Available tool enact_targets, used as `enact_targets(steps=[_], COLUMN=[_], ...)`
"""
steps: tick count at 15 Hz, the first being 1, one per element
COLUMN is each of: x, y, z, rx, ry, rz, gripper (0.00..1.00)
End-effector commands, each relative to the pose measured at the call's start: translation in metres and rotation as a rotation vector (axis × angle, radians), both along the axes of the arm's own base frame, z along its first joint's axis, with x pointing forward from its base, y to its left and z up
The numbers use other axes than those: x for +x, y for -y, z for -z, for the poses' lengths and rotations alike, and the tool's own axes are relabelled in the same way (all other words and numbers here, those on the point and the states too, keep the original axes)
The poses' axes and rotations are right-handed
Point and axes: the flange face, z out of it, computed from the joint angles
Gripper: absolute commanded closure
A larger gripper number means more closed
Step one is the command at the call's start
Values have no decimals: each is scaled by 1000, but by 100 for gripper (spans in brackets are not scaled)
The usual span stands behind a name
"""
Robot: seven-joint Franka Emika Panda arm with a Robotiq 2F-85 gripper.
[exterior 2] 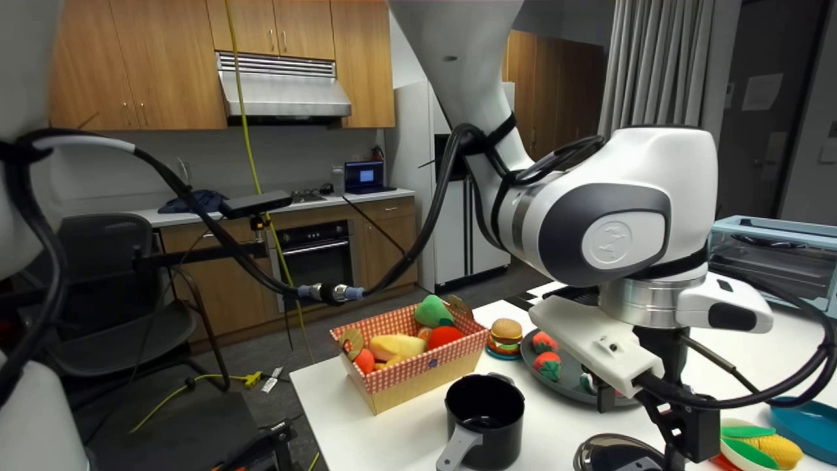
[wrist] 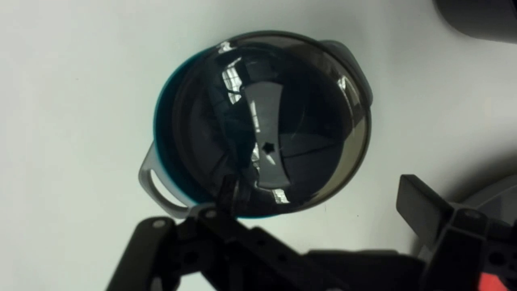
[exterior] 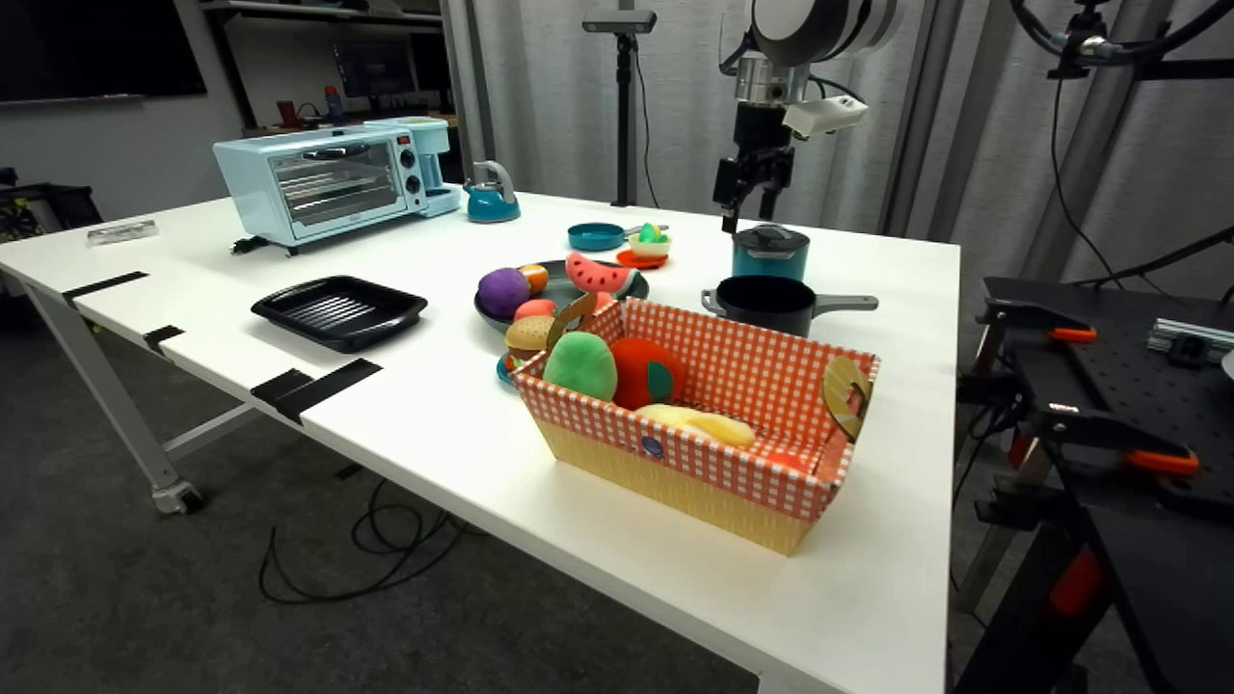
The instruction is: Remove the lid from the blue pot and place it on top of the blue pan
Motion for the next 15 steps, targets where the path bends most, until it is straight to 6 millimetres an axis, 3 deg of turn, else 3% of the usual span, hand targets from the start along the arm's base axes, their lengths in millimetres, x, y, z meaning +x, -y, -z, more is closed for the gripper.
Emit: enact_targets(steps=[1, 9, 10, 12, 15], x=[3, -8, -9, -10, -10], y=[6, 13, 14, 16, 23], z=[1, 15, 18, 20, 16], rx=[7, 21, 22, 21, 16], ry=[9, -24, -29, -32, -27], rz=[12, 30, 33, 31, 32], gripper=[2, 1, 25, 29, 52])
